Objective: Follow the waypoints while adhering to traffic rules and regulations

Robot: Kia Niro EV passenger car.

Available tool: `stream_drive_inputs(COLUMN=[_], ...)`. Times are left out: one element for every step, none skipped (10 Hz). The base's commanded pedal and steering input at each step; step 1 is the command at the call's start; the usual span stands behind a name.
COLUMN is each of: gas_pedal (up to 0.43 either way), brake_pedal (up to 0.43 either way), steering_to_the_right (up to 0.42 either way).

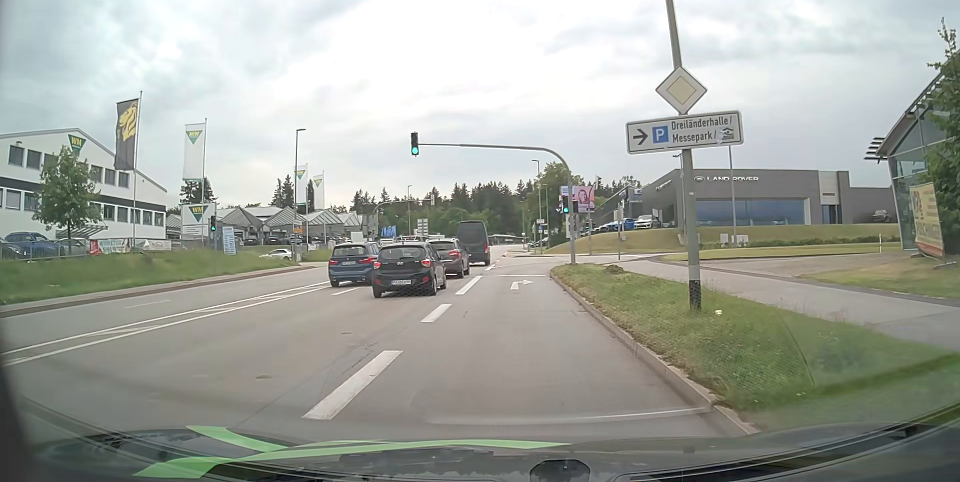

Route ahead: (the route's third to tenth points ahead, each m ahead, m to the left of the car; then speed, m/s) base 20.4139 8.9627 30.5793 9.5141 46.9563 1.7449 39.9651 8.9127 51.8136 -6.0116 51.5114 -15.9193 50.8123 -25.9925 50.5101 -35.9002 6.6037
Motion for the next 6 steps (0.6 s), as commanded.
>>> stream_drive_inputs(gas_pedal=[0.047, 0.047, 0.047, 0.047, 0.047, 0.047], brake_pedal=[0.000, 0.000, 0.000, 0.000, 0.000, 0.000], steering_to_the_right=[-0.004, -0.004, -0.004, -0.004, -0.004, -0.003])
